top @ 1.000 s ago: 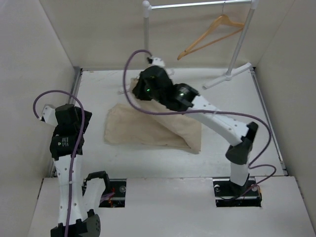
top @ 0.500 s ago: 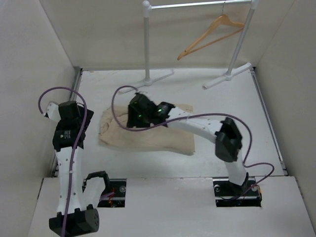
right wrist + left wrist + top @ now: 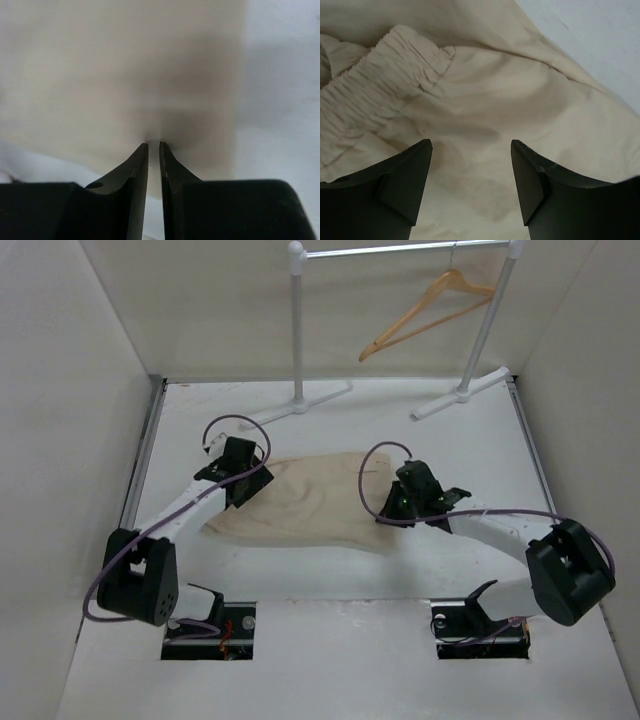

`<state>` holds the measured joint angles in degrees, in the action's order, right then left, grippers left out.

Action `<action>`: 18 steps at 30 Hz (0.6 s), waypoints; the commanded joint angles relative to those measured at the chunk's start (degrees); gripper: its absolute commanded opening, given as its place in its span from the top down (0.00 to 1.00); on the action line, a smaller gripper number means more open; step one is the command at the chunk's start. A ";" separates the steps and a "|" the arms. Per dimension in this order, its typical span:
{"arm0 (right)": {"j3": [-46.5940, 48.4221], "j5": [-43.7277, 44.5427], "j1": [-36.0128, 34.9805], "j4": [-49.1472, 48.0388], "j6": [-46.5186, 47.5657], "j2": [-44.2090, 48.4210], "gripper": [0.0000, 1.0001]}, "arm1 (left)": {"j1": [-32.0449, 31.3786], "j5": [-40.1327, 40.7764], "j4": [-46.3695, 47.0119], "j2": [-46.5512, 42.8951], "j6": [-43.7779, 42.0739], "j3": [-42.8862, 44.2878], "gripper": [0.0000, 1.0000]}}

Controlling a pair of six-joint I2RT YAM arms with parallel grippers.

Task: Place the trousers on the hanger
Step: Fold the trousers at the center of the board.

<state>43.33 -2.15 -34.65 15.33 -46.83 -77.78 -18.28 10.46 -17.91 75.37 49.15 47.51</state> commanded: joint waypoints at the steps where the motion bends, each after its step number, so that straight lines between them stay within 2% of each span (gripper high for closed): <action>1: -5.87 -3.65 2.97 -7.24 -3.44 0.70 0.79 | 3.37 1.06 7.80 5.03 -0.36 -2.76 0.38; 8: -12.48 -1.89 4.03 -6.73 -6.52 2.18 0.77 | 11.64 1.67 9.21 7.69 -3.44 -6.55 0.39; 11: -10.73 -1.19 4.38 -2.43 -5.47 8.32 0.62 | 12.26 1.32 7.55 2.08 -4.14 -6.03 0.39; 13: -6.44 -0.40 4.99 2.05 -3.02 13.07 0.49 | 12.18 1.93 4.74 -2.75 -4.23 -4.36 0.38; 15: -0.39 -0.31 5.95 4.96 -0.30 14.93 0.40 | 11.56 2.81 2.02 -6.10 -4.32 -1.73 0.38; 17: 7.08 -1.18 8.06 5.41 3.39 13.98 0.37 | 9.82 3.69 -0.27 -7.34 -4.32 1.00 0.40; 18: 11.21 -1.45 9.37 5.15 4.98 12.75 0.38 | 7.98 3.95 -0.63 -7.43 -4.32 2.14 0.43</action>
<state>43.62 -3.95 -27.92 21.39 -47.66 -64.82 -7.42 12.29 -15.53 70.06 46.06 44.88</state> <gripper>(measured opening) 0.622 0.583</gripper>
